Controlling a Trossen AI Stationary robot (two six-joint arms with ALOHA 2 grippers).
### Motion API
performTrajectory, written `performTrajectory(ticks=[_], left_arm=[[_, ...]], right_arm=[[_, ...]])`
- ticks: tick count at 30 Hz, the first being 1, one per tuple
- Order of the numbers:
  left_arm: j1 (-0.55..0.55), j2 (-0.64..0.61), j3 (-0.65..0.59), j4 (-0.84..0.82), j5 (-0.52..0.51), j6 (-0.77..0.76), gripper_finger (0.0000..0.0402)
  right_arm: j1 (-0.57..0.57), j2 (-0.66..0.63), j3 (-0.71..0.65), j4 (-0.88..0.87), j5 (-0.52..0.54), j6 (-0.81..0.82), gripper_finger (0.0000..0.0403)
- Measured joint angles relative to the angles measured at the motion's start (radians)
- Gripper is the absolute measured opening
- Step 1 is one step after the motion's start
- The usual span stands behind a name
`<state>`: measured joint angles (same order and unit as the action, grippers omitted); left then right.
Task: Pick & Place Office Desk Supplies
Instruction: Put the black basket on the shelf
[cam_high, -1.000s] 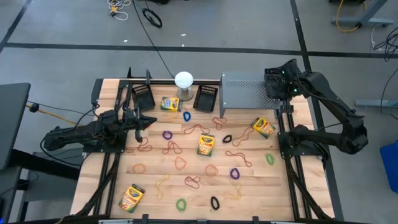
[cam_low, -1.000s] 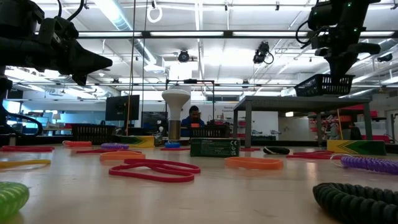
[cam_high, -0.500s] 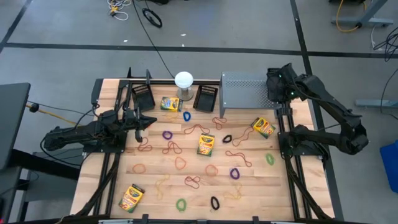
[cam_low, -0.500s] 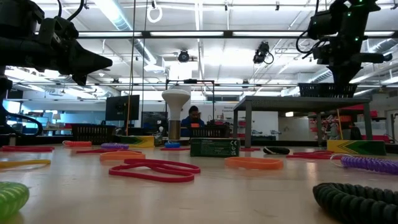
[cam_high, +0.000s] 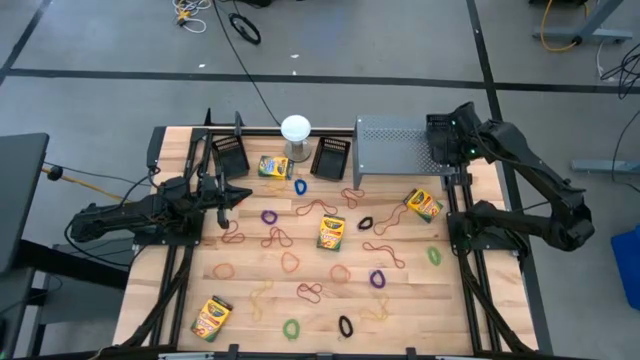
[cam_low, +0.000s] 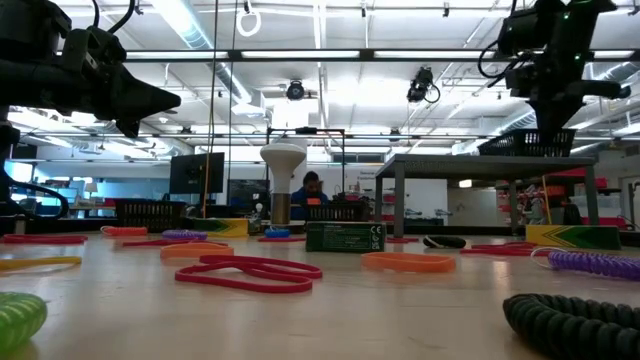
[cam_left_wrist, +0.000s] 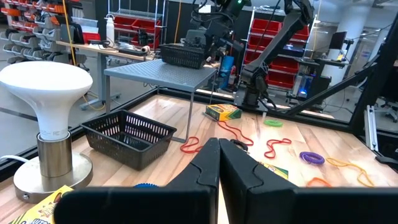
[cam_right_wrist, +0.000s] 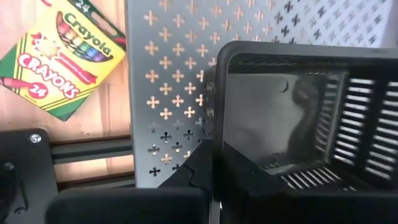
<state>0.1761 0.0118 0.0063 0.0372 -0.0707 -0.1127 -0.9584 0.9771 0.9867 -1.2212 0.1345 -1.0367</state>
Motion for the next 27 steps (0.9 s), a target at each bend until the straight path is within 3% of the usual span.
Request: performTrajectory(ticks=[8, 16, 27], left_arm=[[0.0, 0.0, 0.0, 0.0, 0.0, 0.0, 0.0008], [0.0, 0.0, 0.0, 0.0, 0.0, 0.0, 0.0008], [0.0, 0.0, 0.0, 0.0, 0.0, 0.0, 0.0008]], right_arm=[[0.019, -0.055, 0.0, 0.004, 0.001, 0.017, 0.0032], [0.019, -0.055, 0.0, 0.011, 0.003, 0.029, 0.0012], [0.018, -0.047, 0.0, 0.012, 0.02, 0.063, 0.0025]])
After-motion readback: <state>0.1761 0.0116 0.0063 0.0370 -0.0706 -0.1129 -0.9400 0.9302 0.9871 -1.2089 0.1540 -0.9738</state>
